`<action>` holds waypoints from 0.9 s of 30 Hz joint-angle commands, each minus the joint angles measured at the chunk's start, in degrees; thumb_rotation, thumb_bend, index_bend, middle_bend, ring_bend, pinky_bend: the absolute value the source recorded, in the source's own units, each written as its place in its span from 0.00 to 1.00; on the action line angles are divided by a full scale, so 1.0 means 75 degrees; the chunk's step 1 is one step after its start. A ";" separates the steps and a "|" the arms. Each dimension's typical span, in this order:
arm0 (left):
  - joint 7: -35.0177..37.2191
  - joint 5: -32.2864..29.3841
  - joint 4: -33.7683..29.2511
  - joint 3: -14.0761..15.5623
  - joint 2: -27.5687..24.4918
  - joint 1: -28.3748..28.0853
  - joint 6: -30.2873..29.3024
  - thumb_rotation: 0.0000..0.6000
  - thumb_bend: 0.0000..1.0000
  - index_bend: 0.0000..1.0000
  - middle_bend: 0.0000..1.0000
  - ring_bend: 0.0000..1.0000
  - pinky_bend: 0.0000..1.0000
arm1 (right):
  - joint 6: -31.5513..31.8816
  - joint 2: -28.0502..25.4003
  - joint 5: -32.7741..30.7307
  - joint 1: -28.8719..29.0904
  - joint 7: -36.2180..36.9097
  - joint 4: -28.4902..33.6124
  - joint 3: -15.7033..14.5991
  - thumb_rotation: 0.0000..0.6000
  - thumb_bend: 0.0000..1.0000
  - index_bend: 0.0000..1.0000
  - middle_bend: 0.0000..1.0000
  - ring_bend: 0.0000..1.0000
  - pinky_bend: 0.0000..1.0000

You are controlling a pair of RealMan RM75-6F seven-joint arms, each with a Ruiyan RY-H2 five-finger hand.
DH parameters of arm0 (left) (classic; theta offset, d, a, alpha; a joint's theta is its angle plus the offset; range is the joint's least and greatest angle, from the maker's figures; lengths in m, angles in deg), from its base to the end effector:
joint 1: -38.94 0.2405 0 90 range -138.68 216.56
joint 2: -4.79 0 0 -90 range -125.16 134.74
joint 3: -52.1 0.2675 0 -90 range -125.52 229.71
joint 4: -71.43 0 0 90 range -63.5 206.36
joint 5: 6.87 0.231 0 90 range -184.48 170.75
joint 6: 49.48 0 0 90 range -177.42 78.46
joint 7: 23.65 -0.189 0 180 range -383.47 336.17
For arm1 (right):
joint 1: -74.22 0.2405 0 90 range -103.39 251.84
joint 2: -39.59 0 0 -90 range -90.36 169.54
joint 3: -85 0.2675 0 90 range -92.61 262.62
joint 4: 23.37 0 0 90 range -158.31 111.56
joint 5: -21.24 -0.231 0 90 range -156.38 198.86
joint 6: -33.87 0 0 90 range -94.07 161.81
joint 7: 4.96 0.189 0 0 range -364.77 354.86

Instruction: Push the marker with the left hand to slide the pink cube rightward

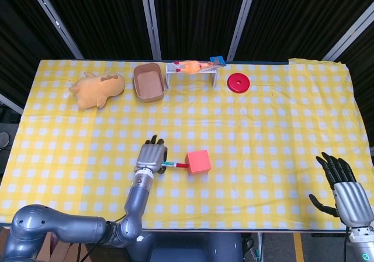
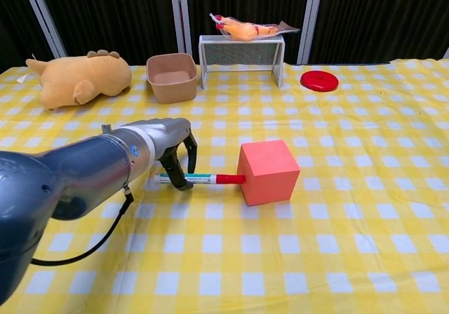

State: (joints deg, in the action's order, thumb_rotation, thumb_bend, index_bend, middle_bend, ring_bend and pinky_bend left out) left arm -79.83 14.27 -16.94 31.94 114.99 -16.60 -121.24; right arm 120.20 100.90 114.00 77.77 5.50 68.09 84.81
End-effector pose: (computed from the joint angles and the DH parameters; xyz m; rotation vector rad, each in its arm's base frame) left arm -0.0562 0.3630 -0.1429 -1.7353 -1.1709 -0.5978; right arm -0.3259 -0.2082 0.1481 1.4482 -0.9943 1.0119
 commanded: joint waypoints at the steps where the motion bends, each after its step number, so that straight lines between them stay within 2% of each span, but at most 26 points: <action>1: -0.0068 -0.0055 0.0076 -0.0055 0.0104 -0.0094 -0.0048 1.00 0.46 0.64 0.16 0.03 0.16 | 0.0002 -0.0006 0.0005 0.0000 0.0011 0.0003 -0.0002 1.00 0.32 0.00 0.00 0.00 0.00; 15: -0.0210 -0.0195 0.0390 -0.0207 0.0391 -0.0363 -0.0099 1.00 0.46 0.64 0.16 0.03 0.16 | 0.0015 -0.0027 0.0017 -0.0008 0.0069 0.0027 -0.0013 1.00 0.32 0.00 0.00 0.00 0.00; 27: -0.0445 -0.0272 0.1141 -0.0603 0.0868 -0.0861 -0.0132 1.00 0.46 0.64 0.16 0.03 0.16 | 0.0011 -0.0068 -0.0004 -0.0013 0.0188 0.0060 -0.0014 1.00 0.32 0.00 0.00 0.00 0.00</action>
State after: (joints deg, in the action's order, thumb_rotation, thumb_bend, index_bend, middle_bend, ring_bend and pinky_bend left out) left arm -82.81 12.44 -9.05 27.85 120.94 -22.52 -122.18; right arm 120.29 100.40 113.98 77.67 6.89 68.52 84.71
